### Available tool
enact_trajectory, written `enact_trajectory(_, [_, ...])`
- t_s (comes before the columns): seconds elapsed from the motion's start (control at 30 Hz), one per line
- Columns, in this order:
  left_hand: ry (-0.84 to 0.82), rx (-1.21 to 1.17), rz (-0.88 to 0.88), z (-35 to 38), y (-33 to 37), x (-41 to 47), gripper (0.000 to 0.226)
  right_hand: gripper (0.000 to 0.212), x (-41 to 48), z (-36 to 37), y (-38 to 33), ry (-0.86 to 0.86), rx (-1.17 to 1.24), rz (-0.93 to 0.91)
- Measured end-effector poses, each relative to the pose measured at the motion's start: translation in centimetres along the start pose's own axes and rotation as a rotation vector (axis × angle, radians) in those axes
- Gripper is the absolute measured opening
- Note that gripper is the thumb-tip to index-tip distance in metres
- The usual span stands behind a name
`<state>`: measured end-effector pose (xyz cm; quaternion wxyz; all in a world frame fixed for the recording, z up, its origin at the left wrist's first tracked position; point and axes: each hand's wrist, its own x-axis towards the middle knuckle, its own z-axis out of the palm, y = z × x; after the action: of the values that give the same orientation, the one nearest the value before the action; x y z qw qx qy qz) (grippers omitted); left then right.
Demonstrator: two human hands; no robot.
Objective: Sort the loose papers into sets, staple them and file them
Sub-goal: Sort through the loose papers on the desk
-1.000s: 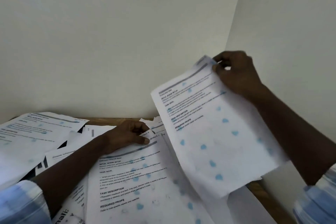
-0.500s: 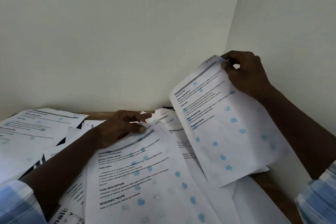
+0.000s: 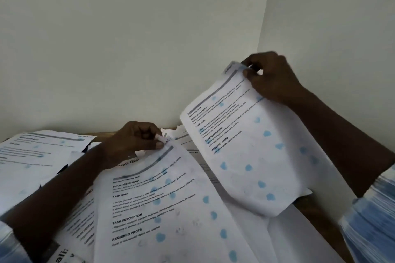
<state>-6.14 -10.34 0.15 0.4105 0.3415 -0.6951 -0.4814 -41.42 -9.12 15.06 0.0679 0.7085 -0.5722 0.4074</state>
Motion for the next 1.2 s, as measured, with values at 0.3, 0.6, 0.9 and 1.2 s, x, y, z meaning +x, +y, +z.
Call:
enact_trajectory(0.3, [-0.061,-0.165,-0.101,-2.0,0.7,-0.4,0.023,0.016,-6.3,7.4,-1.6,-0.433,0.466,0.345])
enact_trajectory(0.6, [-0.197,0.238,-0.186,-0.6,1.3,-0.8,0.012,0.019,-12.3,14.1,-5.8,-0.538,0.652,0.516])
enact_trajectory(0.9, [-0.199,0.310,-0.252,-1.1,0.6,-0.9,0.004,0.046,-13.2,14.0,-3.0,-0.629,0.081,0.234])
enact_trajectory(1.2, [-0.213,0.461,-0.175,-0.9,-0.2,-0.4,0.012,0.041,-14.4,15.7,-3.3,-0.507,0.199,0.260])
